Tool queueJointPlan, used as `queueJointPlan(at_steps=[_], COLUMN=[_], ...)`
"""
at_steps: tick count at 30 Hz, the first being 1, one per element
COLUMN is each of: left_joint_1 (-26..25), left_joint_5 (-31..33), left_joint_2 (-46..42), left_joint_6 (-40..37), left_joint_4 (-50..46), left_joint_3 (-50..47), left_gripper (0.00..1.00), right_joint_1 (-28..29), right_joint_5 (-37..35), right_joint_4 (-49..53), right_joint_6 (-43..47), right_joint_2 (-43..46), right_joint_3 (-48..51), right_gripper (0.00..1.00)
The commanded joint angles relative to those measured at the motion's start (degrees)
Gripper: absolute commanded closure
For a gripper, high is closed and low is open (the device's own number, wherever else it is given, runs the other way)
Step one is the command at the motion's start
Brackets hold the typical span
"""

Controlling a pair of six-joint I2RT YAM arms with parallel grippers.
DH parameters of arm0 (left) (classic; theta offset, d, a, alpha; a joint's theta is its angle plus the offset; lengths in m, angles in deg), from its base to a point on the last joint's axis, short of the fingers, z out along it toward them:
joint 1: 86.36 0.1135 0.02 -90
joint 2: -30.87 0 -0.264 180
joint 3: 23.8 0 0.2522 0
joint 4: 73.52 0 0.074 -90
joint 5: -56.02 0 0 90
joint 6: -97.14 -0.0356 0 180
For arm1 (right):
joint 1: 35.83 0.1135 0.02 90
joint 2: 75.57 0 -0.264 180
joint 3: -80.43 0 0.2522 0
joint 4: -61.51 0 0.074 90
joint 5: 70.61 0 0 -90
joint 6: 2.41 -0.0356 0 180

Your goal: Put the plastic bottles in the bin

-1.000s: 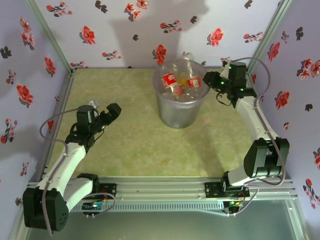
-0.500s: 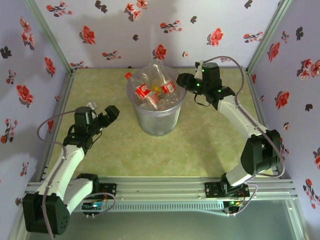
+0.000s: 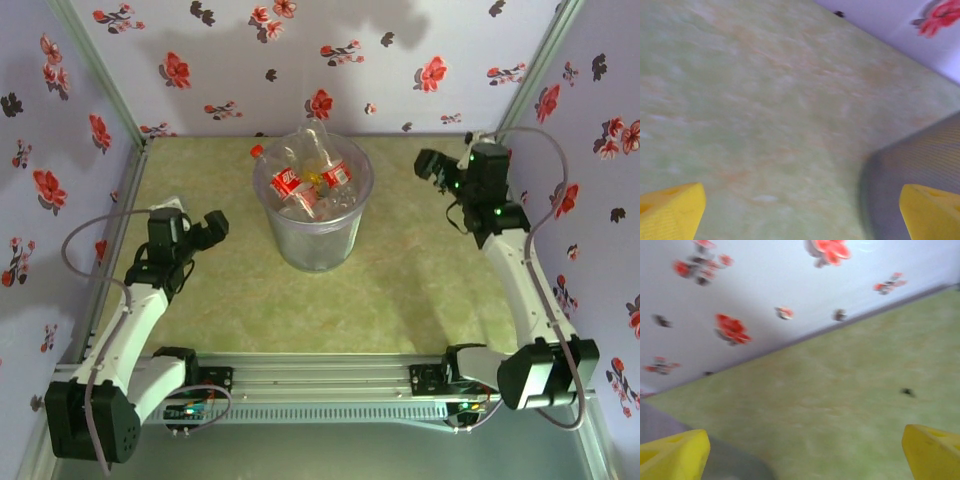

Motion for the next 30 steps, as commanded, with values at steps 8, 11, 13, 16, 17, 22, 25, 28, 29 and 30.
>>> queueJointPlan(at_steps=[8,11,13,16,17,22,25,28,29,30], left_joint_1=[4.3,6.6,7.6,8.4,8.8,9.3,8.2,7.7,7.7,7.6], left_joint_5=[19.1,18.6,17.7,17.1,15.8,10.8,8.1,8.3,8.1,7.9], left_joint_2=[12.7,18.7,22.7,26.3,26.9,27.8,30.1,30.9,31.7,33.0], left_joint_6=[-20.5,-20.5,-21.3,-22.2,-22.0,-21.6,-23.6,-24.1,-24.3,-24.5], left_joint_4=[20.5,30.2,36.7,40.5,41.9,43.0,53.9,55.6,58.9,62.2], left_joint_3=[-6.1,-7.9,-9.0,-8.4,-8.6,-8.0,-12.5,-12.9,-14.5,-15.7], left_gripper=[0.0,0.0,0.0,0.0,0.0,0.0,0.0,0.0,0.0,0.0], right_joint_1=[-1.1,-1.2,-1.4,-1.7,-1.8,-2.4,-2.4,-2.4,-2.3,-2.3], right_joint_5=[-23.5,-25.7,-26.5,-26.1,-25.9,-22.5,-21.0,-18.8,-18.5,-18.4], right_joint_4=[-20.9,-27.0,-32.4,-40.7,-43.9,-56.2,-63.8,-75.7,-75.0,-70.7], right_joint_6=[12.4,14.3,15.5,16.1,16.1,15.4,15.8,17.3,17.7,17.1], right_joint_2=[-4.8,-8.9,-11.1,-13.9,-14.6,-17.2,-18.2,-22.3,-22.3,-20.7], right_joint_3=[25.3,28.0,29.7,32.4,33.5,37.6,41.6,45.1,44.9,44.2], right_gripper=[0.01,0.01,0.01,0.01,0.01,0.01,0.01,0.01,0.01,0.01])
